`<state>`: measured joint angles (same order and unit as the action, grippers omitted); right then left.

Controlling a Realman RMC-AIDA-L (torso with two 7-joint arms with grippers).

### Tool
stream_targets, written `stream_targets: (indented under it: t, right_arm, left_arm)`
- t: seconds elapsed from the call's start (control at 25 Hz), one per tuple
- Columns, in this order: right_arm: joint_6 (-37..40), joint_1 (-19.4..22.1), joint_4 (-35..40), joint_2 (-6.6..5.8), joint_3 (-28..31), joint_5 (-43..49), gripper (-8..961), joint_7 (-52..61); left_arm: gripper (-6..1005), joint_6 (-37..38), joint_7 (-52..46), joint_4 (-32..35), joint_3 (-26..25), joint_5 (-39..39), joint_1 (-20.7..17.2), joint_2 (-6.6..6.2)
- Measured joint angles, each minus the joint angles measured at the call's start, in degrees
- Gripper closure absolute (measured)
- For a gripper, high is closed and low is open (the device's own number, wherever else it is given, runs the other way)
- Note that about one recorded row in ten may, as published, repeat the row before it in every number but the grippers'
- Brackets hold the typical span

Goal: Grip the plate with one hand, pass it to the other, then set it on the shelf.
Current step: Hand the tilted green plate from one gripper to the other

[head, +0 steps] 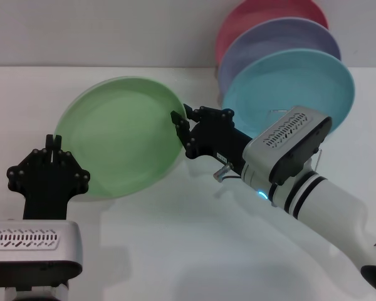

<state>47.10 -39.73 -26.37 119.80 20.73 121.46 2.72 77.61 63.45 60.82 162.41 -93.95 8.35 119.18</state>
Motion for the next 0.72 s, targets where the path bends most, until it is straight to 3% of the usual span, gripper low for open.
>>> stream_targets:
  t: [0.72]
  right_arm:
    - [-0.79,0.00,0.16,0.00,0.26,0.00,789,0.00]
  left_arm:
    - [876,0.00,0.00,0.00,0.07,0.00,0.09,0.00]
